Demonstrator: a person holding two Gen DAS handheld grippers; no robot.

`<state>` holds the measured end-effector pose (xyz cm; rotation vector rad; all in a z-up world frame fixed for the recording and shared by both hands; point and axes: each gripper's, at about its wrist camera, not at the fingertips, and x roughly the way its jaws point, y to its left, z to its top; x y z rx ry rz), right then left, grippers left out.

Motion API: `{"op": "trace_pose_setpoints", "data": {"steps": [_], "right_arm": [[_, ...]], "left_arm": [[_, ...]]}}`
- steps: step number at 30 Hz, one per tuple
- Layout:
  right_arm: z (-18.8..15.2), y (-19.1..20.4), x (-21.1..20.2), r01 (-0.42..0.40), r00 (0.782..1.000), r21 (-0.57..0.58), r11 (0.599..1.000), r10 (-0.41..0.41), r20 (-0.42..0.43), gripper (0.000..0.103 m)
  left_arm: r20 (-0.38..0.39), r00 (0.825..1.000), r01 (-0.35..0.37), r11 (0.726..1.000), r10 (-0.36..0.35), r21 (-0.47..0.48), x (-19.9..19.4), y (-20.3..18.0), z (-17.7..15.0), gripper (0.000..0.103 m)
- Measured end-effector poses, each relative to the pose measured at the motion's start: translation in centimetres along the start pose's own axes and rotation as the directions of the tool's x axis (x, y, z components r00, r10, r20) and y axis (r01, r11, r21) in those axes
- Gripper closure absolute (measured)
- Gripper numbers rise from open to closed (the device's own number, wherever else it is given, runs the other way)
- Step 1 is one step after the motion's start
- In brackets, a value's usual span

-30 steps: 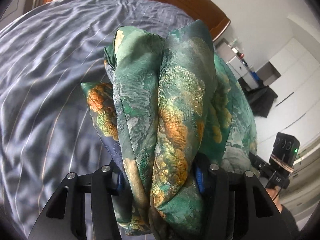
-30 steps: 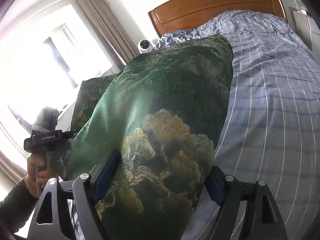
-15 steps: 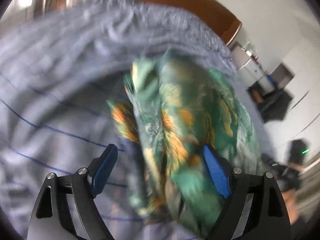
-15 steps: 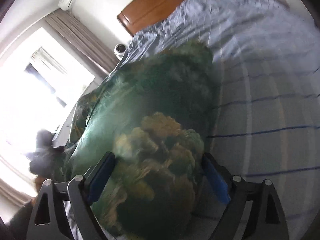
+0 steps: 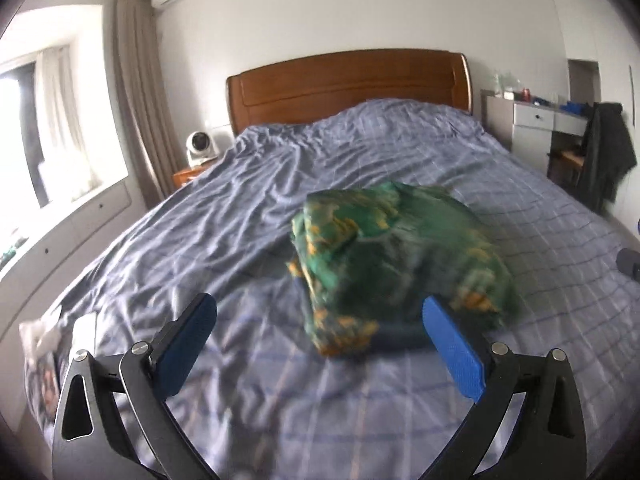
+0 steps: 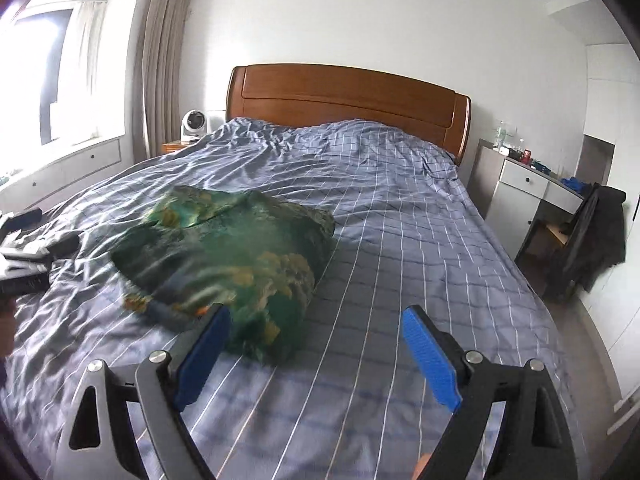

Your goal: Fold large clothes

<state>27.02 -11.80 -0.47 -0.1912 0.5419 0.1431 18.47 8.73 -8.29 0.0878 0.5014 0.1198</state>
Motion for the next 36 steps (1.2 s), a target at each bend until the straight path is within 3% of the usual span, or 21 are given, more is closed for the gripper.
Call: {"op": "trace_pose_setpoints", "data": {"steps": [3,4,7,9,16,21,36], "right_arm": [[-1.1,0.0,-2.5,-0.015,1.0,0.026,1.0,0.015,-0.023,0.011],[-1.6,0.0,-3.3,-0.015,0.999,0.035,0.999,0.016,-0.039,0.007],[-2.7,0.3,-5.1,0.005,0.997,0.041,0.999,-0.002,-0.078,0.006],[-3.5,0.5,-6.1,0.02,0.996,0.038,0.999,-0.017,-0.089,0.006],[-5.6,0.5,-9.3,0.028,0.997,0.096,0.995,-0.02,-0.08,0.006],[-6.7,0.0,-10.6,0.032,0.996,0.121,0.992,-0.022,-0.084,0.006],[-6.5,1.5,-15.2,0.043,0.996,0.082,0.996,-0.036,-0.08,0.0]], "left_arm": [[-0.015,0.999,0.032,0.998,-0.033,-0.046,-2.4,-0.8,-1.1,0.0],[-0.025,0.999,0.022,0.998,-0.024,-0.055,-2.8,-1.2,-1.5,0.0],[-0.031,0.998,-0.057,0.997,0.055,-0.044,-5.2,-2.7,-2.5,0.0],[-0.029,0.997,-0.069,0.997,0.068,-0.041,-6.3,-3.1,-3.0,0.0],[-0.133,0.991,-0.003,0.998,-0.006,-0.068,-8.4,-4.3,-3.7,0.0],[-0.163,0.986,0.032,0.997,-0.044,-0.073,-10.0,-5.1,-3.8,0.0],[-0.102,0.994,0.022,0.999,-0.026,-0.038,-16.0,-5.6,-2.3,0.0]]}}
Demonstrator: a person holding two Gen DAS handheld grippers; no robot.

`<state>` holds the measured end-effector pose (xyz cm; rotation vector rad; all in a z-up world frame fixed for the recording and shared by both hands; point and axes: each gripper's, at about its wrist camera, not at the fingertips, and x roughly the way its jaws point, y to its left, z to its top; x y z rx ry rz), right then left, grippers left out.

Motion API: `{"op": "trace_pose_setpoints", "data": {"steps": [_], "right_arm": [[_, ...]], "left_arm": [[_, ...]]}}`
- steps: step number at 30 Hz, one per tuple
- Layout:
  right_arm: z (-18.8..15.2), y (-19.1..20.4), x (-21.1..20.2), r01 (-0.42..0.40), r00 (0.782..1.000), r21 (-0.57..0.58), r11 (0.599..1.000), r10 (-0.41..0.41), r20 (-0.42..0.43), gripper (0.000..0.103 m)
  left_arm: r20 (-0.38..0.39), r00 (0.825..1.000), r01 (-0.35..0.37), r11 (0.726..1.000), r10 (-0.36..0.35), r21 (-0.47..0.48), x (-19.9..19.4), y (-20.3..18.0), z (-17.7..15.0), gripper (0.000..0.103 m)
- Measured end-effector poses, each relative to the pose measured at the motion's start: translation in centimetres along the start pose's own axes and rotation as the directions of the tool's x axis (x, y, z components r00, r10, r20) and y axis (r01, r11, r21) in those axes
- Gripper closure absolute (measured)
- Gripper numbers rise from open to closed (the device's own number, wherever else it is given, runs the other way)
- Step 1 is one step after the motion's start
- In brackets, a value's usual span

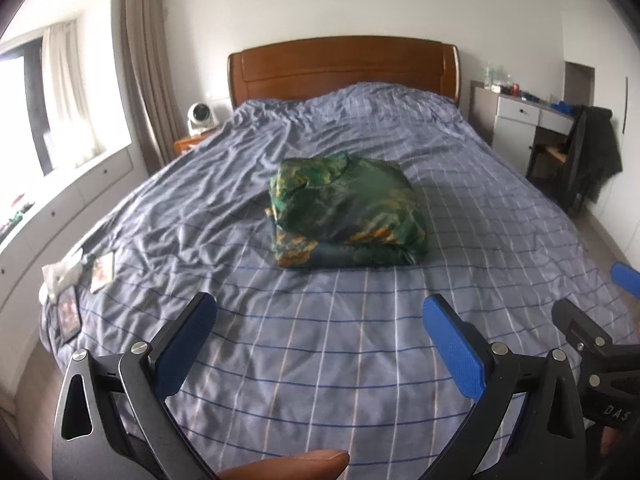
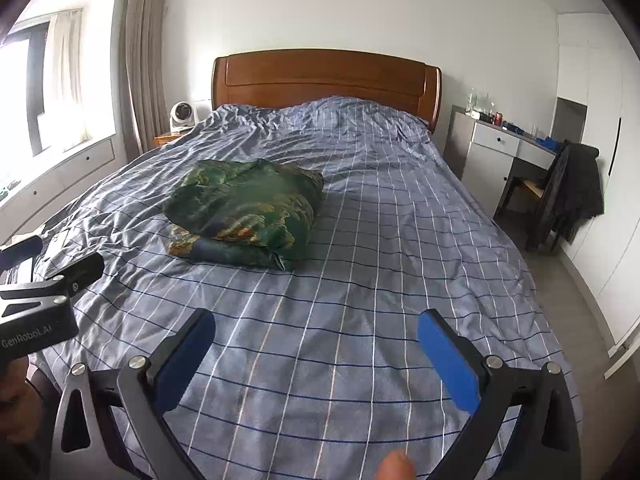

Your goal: Fold large clothes

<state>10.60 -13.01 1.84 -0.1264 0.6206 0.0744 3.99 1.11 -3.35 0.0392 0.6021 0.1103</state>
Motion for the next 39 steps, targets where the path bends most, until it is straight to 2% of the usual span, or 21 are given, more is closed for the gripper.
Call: {"op": "trace_pose_setpoints", "data": {"steps": [5,18,23,26,39], "right_arm": [[0.5,0.8,-1.4,-0.014,0.999,-0.024,1.0,0.015,0.044,0.0],[0.7,0.8,-1.5,-0.008,1.0,-0.026,1.0,0.009,0.023,0.0],[1.5,1.4,-2.1,-0.023,0.999,-0.046,0.999,0.025,0.038,0.0],[1.8,1.7,-2.3,-0.006,0.999,-0.059,0.998,0.009,0.05,0.0],[1.2,1.4,-0.7,0.03,0.999,-0.064,0.997,-0.031,-0.009,0.0]], "left_arm": [[-0.013,1.0,-0.001,1.0,0.001,0.001,-0.6,0.0,0.0,0.0],[-0.022,1.0,-0.007,1.0,0.006,-0.009,-0.9,-0.1,0.1,0.0],[-0.018,1.0,-0.014,1.0,0.014,-0.012,-1.2,0.2,0.6,0.0],[-0.017,1.0,-0.016,1.0,0.016,-0.008,-1.3,0.4,0.8,0.0],[-0.045,0.999,-0.014,1.0,0.014,0.007,-0.2,0.1,0.7,0.0]]}}
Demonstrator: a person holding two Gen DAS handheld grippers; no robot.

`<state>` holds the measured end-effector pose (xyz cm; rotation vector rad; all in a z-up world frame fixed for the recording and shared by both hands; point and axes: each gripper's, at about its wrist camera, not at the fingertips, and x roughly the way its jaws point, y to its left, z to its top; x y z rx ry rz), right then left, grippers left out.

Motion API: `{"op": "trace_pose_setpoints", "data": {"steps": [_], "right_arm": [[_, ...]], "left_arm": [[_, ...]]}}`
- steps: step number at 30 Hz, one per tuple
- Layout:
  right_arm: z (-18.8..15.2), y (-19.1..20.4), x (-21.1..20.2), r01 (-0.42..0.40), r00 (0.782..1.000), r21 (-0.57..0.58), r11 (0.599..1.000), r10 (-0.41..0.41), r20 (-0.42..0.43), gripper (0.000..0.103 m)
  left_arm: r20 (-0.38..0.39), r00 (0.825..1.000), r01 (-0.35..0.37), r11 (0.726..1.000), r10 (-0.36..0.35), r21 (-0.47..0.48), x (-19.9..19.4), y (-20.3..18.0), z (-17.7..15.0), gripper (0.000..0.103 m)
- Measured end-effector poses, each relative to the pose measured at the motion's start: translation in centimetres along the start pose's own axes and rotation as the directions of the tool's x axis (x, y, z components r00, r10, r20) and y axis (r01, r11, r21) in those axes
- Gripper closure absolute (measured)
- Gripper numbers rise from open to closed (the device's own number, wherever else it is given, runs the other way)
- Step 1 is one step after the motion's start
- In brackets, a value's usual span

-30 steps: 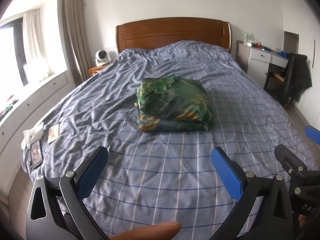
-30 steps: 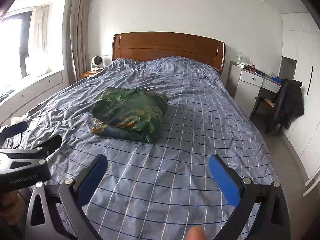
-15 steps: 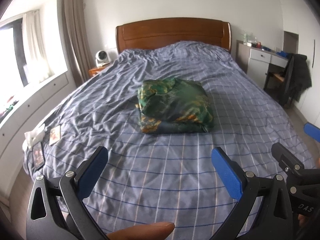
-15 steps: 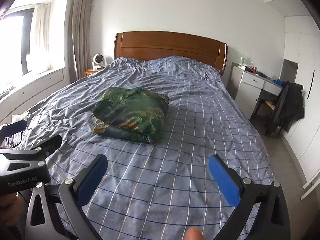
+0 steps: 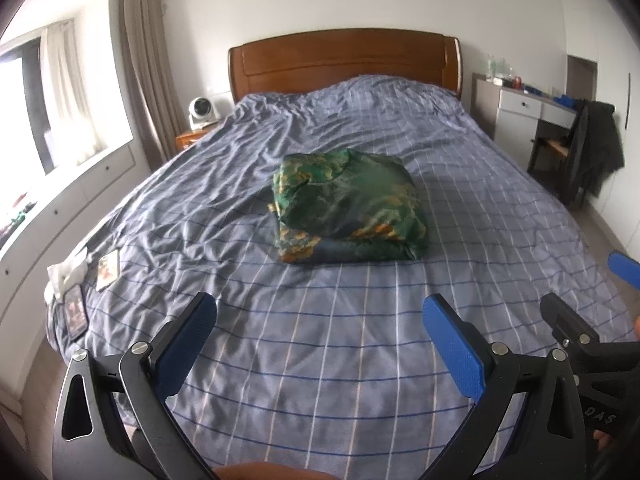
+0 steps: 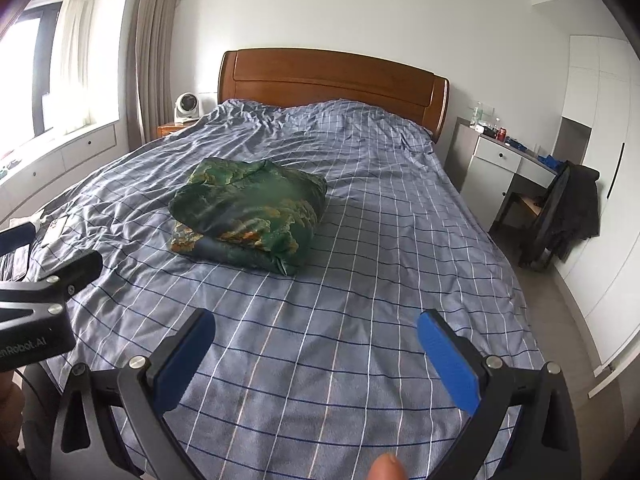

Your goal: Fold large clothes

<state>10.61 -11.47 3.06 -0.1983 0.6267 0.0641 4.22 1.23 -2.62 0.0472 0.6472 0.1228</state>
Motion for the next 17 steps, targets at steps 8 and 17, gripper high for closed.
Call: {"op": "trace_pose_setpoints", "data": {"steps": [8,17], "right_arm": [[-0.09,-0.4,0.8,0.016,1.0,0.007,1.0,-0.016,-0.018,0.0],[-0.06,-0.47,0.77,0.018,1.0,0.011,1.0,-0.018,-0.02,0.0]], "left_arm": [[-0.004,1.0,0.015,1.0,-0.014,0.013,0.18,-0.24,-0.02,0.0],[0.035,0.999,0.015,0.999,-0.016,0.03,-0.35,-0.83,-0.24,0.0]]}}
